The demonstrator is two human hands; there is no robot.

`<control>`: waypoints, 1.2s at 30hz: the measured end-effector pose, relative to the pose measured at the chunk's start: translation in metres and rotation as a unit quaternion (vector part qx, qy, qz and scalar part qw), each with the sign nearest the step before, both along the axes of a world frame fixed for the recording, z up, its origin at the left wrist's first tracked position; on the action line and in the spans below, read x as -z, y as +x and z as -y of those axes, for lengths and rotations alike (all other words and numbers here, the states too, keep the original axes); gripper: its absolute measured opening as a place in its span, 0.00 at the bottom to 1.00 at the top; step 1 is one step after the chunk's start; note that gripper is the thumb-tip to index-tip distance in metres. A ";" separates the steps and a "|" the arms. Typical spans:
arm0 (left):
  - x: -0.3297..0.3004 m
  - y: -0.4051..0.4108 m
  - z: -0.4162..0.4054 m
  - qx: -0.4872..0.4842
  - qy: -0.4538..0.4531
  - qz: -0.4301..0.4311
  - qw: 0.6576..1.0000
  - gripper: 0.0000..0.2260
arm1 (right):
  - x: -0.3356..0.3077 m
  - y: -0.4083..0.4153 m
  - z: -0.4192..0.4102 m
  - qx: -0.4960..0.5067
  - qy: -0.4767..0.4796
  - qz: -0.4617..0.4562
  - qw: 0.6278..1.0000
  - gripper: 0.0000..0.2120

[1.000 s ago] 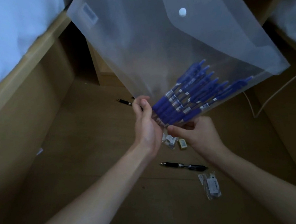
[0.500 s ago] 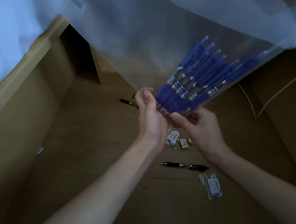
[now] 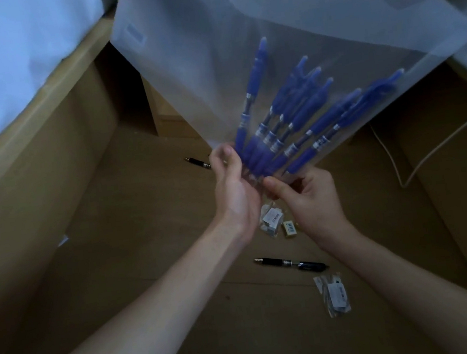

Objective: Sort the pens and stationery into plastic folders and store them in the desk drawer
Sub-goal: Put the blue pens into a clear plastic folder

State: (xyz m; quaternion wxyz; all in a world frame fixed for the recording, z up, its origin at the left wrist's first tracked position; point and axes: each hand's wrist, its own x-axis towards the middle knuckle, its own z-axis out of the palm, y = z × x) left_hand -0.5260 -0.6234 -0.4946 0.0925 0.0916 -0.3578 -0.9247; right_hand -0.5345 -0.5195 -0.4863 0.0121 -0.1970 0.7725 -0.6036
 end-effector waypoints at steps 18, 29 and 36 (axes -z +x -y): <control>0.001 -0.010 0.016 -0.038 -0.082 -0.021 0.996 0.05 | -0.028 -0.009 -0.030 0.039 0.104 -0.056 0.992 0.10; -0.002 -0.011 0.033 -0.059 -0.090 -0.021 0.994 0.06 | -0.035 -0.005 -0.016 0.001 0.046 -0.032 0.998 0.13; 0.013 -0.010 0.051 -0.115 -0.168 -0.020 0.979 0.09 | -0.053 -0.027 -0.059 0.072 -0.138 0.035 0.987 0.26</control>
